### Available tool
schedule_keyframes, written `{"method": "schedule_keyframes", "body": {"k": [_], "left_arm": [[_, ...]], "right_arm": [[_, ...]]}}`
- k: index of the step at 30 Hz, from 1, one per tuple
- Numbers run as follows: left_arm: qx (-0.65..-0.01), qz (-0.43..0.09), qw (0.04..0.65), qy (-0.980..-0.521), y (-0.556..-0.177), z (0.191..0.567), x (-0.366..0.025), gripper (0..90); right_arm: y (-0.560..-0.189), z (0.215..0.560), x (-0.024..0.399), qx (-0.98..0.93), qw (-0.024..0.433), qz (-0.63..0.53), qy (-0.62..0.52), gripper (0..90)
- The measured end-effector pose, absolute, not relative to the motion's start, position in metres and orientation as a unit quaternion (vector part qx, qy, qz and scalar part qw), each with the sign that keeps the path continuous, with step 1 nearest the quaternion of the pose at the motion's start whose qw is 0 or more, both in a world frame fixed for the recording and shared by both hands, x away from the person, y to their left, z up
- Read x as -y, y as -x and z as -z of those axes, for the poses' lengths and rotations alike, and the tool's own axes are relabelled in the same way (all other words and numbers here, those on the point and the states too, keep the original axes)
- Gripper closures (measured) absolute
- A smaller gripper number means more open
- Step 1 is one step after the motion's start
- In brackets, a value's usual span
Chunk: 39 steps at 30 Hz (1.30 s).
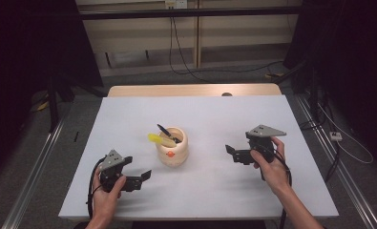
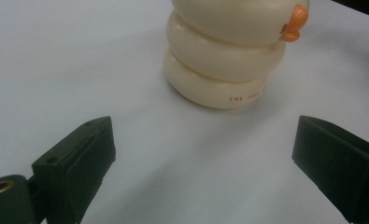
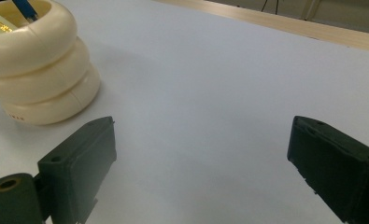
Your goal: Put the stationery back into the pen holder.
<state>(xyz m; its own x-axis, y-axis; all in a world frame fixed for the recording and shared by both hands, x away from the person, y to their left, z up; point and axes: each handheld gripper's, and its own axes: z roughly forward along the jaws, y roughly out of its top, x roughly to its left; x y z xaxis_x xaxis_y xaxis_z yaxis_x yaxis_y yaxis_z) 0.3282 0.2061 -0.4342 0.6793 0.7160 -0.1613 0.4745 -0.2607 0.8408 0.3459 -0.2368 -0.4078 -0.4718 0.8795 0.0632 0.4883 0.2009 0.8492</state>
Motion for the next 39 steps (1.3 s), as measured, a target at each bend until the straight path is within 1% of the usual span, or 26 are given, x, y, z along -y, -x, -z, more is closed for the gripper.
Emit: {"method": "schedule_keyframes", "body": {"k": [9, 19, 32, 39], "left_arm": [[-0.380, -0.132, 0.471, -0.785, -0.329, 0.434, -0.206, 5.9], [-0.378, -0.130, 0.472, -0.786, -0.329, 0.434, -0.206, 5.9], [-0.378, -0.131, 0.473, -0.785, -0.328, 0.434, -0.205, 5.9], [-0.379, -0.129, 0.474, -0.785, -0.327, 0.434, -0.204, 5.9]], "right_arm": [[-0.329, 0.421, 0.261, -0.730, 0.233, -0.423, -0.484, 8.7], [-0.309, 0.428, 0.279, -0.723, 0.238, -0.415, -0.499, 8.7], [-0.284, 0.442, 0.296, -0.717, 0.249, -0.401, -0.512, 8.7], [-0.277, 0.445, 0.302, -0.704, 0.258, -0.413, -0.517, 8.5]]}}
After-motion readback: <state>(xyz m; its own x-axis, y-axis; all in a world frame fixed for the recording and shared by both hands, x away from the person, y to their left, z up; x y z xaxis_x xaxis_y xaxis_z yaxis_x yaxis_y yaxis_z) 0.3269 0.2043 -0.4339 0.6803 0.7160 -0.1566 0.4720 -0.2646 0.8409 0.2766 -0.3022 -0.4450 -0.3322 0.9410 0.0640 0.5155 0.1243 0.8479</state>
